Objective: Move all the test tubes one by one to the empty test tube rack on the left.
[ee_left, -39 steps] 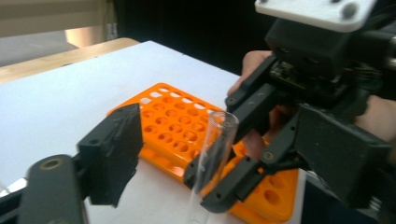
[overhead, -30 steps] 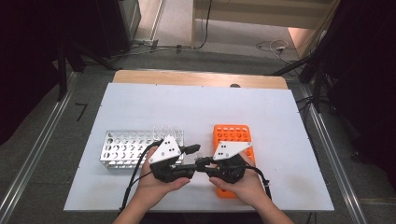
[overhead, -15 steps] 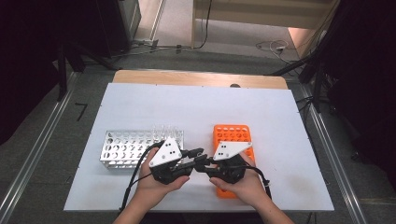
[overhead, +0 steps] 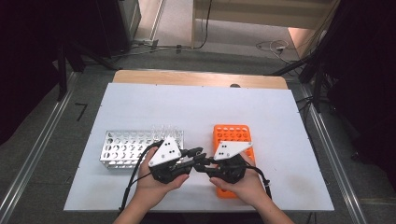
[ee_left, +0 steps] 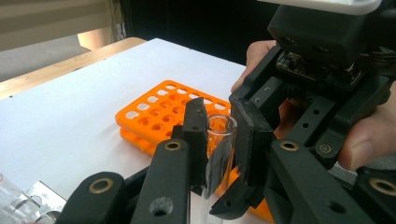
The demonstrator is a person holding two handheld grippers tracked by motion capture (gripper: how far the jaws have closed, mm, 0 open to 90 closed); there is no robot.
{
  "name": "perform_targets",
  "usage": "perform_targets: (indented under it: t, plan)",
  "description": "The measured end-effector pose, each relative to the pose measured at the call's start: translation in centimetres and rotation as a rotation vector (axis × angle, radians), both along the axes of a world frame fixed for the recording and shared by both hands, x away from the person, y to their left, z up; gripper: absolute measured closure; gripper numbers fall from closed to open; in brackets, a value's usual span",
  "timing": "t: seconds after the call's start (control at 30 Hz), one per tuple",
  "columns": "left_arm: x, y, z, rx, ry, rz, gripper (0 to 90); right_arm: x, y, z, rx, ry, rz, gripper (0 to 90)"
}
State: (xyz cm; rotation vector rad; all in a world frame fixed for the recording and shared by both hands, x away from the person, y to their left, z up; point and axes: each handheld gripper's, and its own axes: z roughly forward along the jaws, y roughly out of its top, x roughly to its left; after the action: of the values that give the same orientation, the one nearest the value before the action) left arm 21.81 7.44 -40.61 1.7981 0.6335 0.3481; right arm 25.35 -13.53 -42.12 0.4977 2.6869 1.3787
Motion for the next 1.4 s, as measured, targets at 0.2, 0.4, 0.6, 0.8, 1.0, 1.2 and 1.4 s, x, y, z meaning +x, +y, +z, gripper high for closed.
perform_targets:
  t: [0.2, 0.4, 0.6, 0.8, 1.0, 1.2, 1.4]
  plan:
    - [0.1, 0.4, 0.2, -0.001, -0.003, 0.015, 74.8, 0.0, -0.1, 0.1, 0.023, 0.019, 0.01, 57.2]
    - [0.2, 0.9, 0.5, -0.016, -0.001, 0.032, 74.8, 0.0, -0.2, 0.2, 0.035, 0.01, -0.011, 32.6]
    - [0.4, 1.5, 0.8, -0.017, -0.011, 0.053, 74.8, 0.1, -0.5, 0.5, 0.046, -0.008, -0.047, 3.6]
    - [0.5, 2.0, 1.1, -0.019, -0.018, 0.064, 74.8, 0.3, -1.6, 0.8, 0.081, 0.007, -0.033, 0.0]
    - [0.7, 2.6, 1.5, -0.016, -0.03, 0.08, 74.8, 0.4, -2.3, 1.0, 0.091, -0.003, -0.048, 0.0]
    - [0.9, 3.7, 2.1, -0.022, -0.041, 0.107, 74.8, 0.5, -3.5, 0.7, 0.088, -0.021, -0.061, 0.0]
    - [1.3, 5.2, 2.6, -0.036, -0.044, 0.146, 74.8, 1.0, -5.0, 0.6, 0.105, -0.015, -0.065, 1.1]
